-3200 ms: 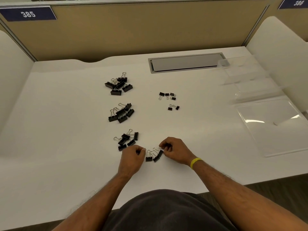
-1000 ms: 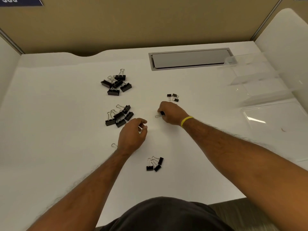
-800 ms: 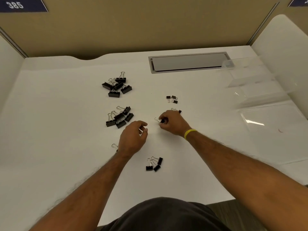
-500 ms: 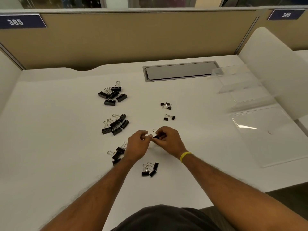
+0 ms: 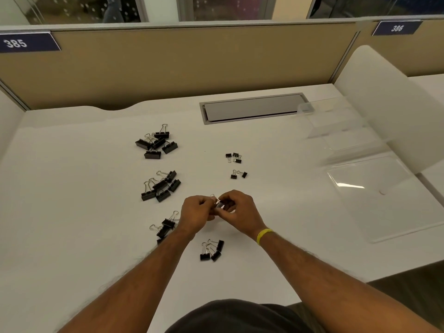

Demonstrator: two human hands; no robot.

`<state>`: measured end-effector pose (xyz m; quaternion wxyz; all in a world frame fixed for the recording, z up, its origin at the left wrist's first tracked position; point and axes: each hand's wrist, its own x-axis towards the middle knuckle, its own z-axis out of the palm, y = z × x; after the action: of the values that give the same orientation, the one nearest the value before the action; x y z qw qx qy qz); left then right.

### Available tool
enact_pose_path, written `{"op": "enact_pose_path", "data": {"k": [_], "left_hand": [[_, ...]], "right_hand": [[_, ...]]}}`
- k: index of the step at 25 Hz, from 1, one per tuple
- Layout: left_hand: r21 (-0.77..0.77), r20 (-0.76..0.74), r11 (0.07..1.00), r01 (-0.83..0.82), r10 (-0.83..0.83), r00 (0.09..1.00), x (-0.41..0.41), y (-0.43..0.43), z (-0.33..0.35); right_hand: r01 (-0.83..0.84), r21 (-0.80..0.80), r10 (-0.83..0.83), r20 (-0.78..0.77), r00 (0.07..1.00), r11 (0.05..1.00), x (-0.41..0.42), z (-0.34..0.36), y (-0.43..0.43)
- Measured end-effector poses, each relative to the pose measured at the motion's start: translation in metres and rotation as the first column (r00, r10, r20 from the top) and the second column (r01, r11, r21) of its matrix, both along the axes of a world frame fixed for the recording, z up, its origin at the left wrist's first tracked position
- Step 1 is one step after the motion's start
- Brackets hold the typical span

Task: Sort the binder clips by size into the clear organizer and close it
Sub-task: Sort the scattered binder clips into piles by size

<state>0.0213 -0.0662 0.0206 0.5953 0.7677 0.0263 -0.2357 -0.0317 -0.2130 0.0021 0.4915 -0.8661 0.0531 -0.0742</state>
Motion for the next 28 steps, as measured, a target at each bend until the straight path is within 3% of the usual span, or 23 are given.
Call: {"op": "enact_pose_path", "data": {"k": [4, 7, 12, 18, 22, 28], "left_hand": [[0.133, 0.157, 0.991, -0.024, 0.002, 0.988, 0.000, 0.017, -0.004], [0.201, 0.252, 0.977, -0.076, 0.023, 0.967, -0.001, 0.032, -0.009], [0.235, 0.279, 0.966, -0.106, 0.037, 0.960, -0.012, 0.044, -0.014], [0.305, 0.316, 0.950, -0.058, -0.043, 0.948, -0.021, 0.043, -0.007], [0.322, 0.321, 0.946, -0.039, -0.071, 0.944, -0.022, 0.043, -0.006], [0.350, 0.331, 0.937, -0.014, -0.110, 0.937, -0.015, 0.039, -0.008]], "right_hand": [[0.019, -0.037, -0.021, -0.059, 0.998, 0.999, -0.014, -0.005, 0.003], [-0.102, -0.158, 0.086, -0.107, 0.991, 0.982, -0.031, -0.008, 0.011], [-0.262, -0.489, 0.260, -0.074, 0.963, 0.832, -0.046, -0.011, 0.026], [-0.313, -0.615, 0.340, -0.078, 0.937, 0.724, -0.053, -0.017, 0.030], [-0.253, -0.561, 0.283, -0.035, 0.958, 0.788, -0.053, -0.018, 0.017], [-0.029, -0.429, 0.037, 0.010, 0.999, 0.903, -0.042, -0.022, -0.010]]}}
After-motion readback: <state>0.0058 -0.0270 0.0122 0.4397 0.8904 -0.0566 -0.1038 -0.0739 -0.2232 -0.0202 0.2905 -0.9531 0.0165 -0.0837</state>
